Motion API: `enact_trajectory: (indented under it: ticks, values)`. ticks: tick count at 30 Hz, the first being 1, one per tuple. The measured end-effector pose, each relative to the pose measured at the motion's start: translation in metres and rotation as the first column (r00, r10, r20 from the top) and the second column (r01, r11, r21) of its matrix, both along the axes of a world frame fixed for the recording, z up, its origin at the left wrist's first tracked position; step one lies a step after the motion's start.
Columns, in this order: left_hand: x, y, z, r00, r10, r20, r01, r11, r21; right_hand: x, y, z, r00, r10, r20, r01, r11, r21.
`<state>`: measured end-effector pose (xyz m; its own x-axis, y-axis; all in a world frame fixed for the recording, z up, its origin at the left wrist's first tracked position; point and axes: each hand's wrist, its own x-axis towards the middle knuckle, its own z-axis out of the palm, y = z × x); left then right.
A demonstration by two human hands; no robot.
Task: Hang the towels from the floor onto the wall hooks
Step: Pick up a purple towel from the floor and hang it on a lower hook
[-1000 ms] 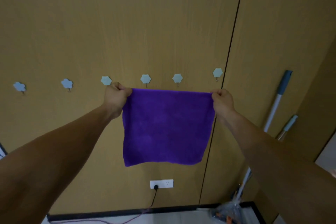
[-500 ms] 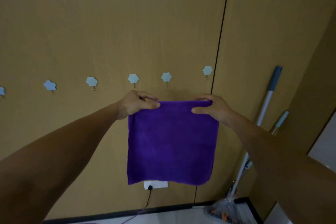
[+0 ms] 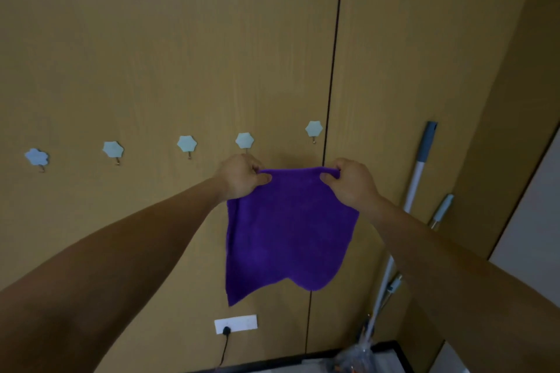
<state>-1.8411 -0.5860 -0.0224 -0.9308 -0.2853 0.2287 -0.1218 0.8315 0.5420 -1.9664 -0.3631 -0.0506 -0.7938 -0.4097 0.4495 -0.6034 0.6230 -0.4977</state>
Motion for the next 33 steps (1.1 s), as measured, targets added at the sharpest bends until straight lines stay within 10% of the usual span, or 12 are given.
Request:
enact_trajectory:
  ticks: [7,20,33]
  values:
    - [-0.044,0.014,-0.014,0.997,-0.072,0.021,0.073,0.994,-0.083,-0.028,0.01,-0.002,0.996,0.065,-0.067,-0.046,0.965,0.257]
    - [-0.139,0.0,-0.012,0.968,-0.232,-0.091,0.246,0.948,0.203,-0.097,-0.012,-0.007,0.949,0.095,0.302,-0.055,0.989,-0.137]
    - [-0.202,-0.009,-0.029,0.96,-0.194,-0.203,0.256,0.9,0.351,-0.178,-0.04,-0.008,0.937,0.273,0.219,-0.251,0.96,-0.124]
